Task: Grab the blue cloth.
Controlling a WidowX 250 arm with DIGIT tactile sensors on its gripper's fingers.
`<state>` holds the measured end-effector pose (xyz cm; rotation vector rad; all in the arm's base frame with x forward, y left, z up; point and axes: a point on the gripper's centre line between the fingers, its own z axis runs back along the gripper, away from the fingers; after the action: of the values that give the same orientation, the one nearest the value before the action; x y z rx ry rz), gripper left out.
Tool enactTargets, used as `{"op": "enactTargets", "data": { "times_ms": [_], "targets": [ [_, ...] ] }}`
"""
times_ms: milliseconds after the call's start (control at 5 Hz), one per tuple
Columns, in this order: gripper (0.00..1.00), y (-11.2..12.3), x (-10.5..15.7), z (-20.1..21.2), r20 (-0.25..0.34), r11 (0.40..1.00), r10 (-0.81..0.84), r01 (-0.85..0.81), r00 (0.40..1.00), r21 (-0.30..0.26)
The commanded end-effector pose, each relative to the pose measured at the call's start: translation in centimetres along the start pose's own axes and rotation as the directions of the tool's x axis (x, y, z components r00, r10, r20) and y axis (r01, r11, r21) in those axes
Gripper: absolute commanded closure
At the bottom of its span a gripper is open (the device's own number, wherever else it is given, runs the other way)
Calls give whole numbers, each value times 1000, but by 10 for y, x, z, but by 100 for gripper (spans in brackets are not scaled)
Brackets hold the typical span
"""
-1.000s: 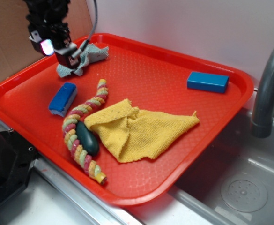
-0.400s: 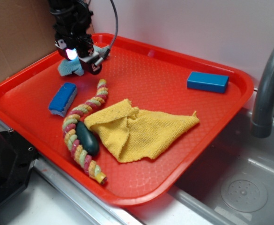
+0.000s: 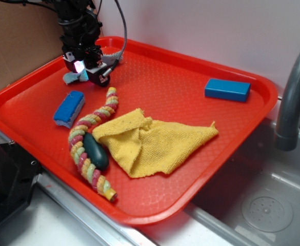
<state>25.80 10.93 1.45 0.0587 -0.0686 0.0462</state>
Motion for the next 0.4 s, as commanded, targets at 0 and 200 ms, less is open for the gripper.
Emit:
{"op": "enactTargets", "data": {
  "times_ms": [0,200],
  "targets": [
    [100,8,-3,4,21,1000,17,-18,1000,25],
    [100,12,-6,7,28,999,33,-33,999,27]
  ]
}}
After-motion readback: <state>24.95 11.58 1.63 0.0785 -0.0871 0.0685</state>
